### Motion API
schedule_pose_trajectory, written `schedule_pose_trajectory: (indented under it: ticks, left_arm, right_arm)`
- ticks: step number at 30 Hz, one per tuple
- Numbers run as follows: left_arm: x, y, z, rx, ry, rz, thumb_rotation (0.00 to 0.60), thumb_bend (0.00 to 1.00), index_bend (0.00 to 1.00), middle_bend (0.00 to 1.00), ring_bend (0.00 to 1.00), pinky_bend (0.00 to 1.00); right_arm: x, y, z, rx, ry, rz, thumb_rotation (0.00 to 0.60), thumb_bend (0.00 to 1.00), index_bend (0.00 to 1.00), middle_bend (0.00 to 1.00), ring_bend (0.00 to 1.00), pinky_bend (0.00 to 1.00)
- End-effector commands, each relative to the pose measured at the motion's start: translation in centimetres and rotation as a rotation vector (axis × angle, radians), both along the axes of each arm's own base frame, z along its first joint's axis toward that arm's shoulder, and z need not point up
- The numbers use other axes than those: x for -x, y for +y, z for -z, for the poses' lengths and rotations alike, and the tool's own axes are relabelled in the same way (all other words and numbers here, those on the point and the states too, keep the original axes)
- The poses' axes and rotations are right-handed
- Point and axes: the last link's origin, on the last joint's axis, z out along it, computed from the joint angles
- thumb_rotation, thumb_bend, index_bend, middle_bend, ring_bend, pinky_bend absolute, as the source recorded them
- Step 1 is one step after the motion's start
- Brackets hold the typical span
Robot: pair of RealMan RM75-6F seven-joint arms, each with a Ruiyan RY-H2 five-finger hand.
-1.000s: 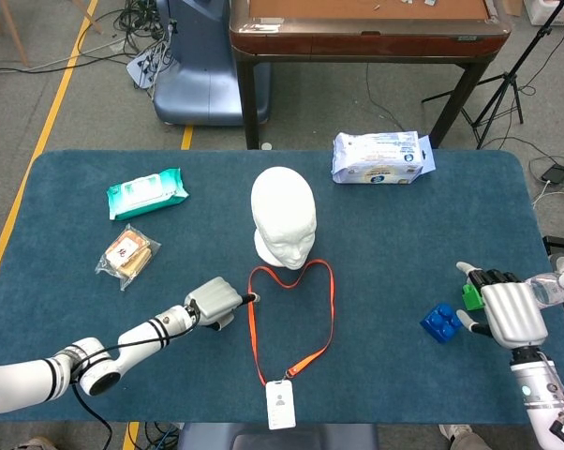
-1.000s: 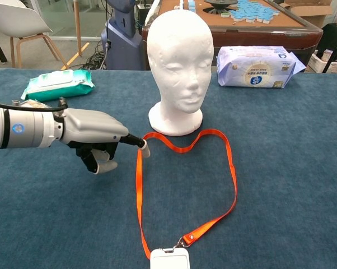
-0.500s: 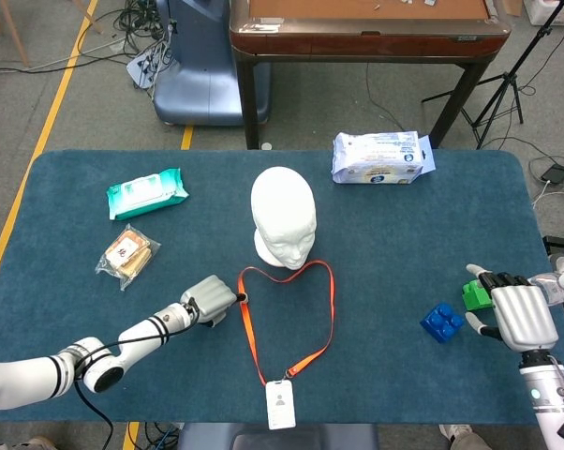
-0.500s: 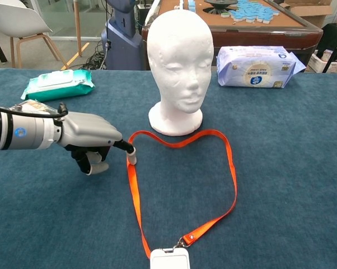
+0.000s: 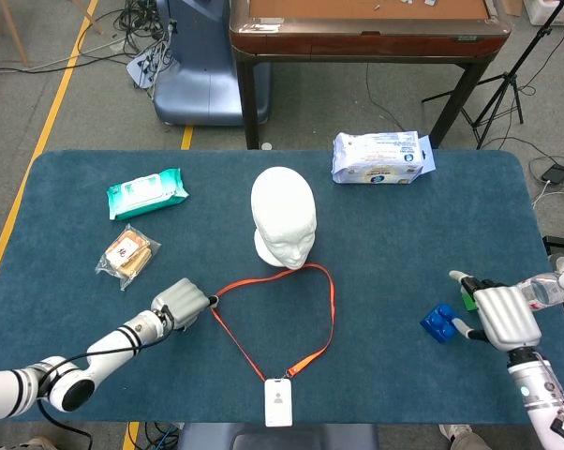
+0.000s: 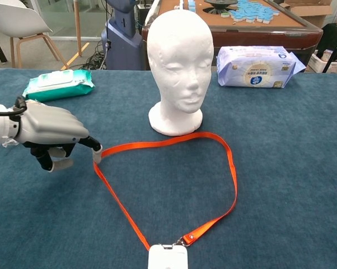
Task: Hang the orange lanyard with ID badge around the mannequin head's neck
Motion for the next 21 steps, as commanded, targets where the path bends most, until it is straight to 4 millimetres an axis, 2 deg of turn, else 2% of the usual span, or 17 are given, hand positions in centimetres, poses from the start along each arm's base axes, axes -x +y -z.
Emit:
schedule_pose_trajectory:
  ticks: [1,5,7,13,18,21]
  left_arm:
    - [0.4,-0.4,-0.7,-0.014,0.018,-0.021,0.6,0.51,0.26,0.98,0.95,0.93]
    - [0.6,-0.6,-1.1,-0.026,0.026,-0.033,0.6,0.51,0.26,0.98,0.95,0.93]
    - [0.6,-0.7,-1.2,-0.029,0.028,-0.035,0.6,0.51,0.26,0.98,0.95,0.93]
    - [0.8,-0.8,-1.6,-0.044,0.028,-0.059,0.6,0.51,0.26,0.98,0.95,0.93]
    - [0.9,-0.8,-1.6,-0.048,0.02,-0.067,0.6,0.51,0.26,0.98,0.95,0.93]
    - [0.9,-0.8,-1.7,-0.051,0.017,-0.069,0.6,0.51,0.26,0.98,0.95,0.93]
  right_arm:
    - [-1.1,-0.6,1.1,-0.065,0.007,-0.025,0.6,0.27,0.22,0.53,0.54,0.67]
    - [-2.4,-1.7,2.5,-0.142,-0.006,-0.058,0.6,0.35,0.22,0.61,0.63,0.76]
    - [-2.8,-2.0,2.9,-0.161,-0.009,-0.069,0.6,0.43,0.22,0.66,0.69,0.82]
    - [-5.5,-4.1,6.7,-0.291,-0.023,-0.159,0.6,0.63,0.22,0.87,0.89,0.99]
    - [-7.2,-5.3,9.4,-0.383,-0.031,-0.184,0.6,0.81,0.22,0.96,0.99,1.0]
    - [-8.2,-5.8,10.9,-0.445,-0.035,-0.184,0.6,0.89,0.21,1.0,1.0,1.0]
